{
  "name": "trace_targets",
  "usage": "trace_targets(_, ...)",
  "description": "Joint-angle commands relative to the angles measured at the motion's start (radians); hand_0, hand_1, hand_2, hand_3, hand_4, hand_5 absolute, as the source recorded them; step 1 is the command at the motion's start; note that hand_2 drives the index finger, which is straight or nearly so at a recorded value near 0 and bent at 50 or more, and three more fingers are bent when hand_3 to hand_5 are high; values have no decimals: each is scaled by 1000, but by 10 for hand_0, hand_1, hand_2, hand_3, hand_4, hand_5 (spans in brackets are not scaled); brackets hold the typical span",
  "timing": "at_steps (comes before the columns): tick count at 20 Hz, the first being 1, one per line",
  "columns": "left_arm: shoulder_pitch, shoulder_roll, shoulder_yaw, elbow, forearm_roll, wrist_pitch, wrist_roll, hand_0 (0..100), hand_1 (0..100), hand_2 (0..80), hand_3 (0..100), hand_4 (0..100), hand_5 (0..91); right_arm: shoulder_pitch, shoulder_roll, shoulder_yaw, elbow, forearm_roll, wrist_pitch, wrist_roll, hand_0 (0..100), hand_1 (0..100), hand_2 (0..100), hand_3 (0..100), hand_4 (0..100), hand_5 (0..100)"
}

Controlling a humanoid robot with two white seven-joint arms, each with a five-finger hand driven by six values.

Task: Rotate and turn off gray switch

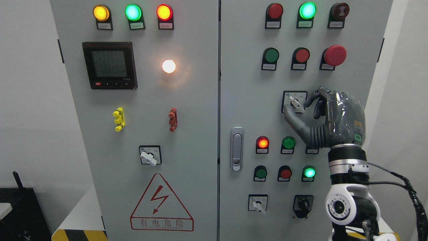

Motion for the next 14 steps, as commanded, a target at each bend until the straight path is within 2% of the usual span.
trace_targets(1,0,0,-2,14,0,1,1,120,389,0,0,0,0,-3,0,-21,9,-1,0,-1,120,394,639,944,892,1000)
trace_targets(14,0,0,-2,14,0,1,-1,120,389,0,0,0,0,-11,0,-20,23,-1,2,4,138,379,662,951,899,1000)
